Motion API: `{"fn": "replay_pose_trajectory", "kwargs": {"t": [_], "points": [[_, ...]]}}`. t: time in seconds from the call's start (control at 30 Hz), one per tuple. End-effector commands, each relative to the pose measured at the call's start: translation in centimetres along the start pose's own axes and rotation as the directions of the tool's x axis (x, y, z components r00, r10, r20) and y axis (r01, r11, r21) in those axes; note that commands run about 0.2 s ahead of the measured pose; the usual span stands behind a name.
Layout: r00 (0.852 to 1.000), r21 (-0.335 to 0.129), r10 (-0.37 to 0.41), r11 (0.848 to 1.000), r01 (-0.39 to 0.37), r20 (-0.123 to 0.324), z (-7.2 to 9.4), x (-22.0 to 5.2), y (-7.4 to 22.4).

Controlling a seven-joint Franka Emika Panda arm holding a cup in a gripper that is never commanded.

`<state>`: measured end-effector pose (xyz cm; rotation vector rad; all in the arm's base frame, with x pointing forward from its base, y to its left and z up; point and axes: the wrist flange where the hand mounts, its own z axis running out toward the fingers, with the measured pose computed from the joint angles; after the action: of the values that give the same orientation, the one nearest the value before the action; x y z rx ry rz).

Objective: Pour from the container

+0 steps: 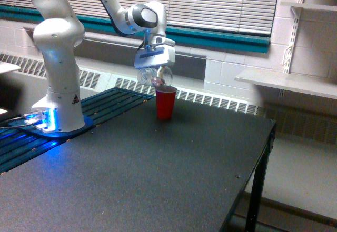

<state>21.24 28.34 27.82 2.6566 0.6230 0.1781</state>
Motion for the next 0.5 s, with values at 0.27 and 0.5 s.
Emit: {"fn": "replay_pose_trajectory", "kwargs": {"t": [0.27,0.5], "points": [[1.0,-0.009,-0.019,1.0,0.019,0.001,-0.28,-0.23,0.02],[1.0,-0.011,-0.016,1.0,0.016,-0.002,-0.44,-0.11,0.21]]}}
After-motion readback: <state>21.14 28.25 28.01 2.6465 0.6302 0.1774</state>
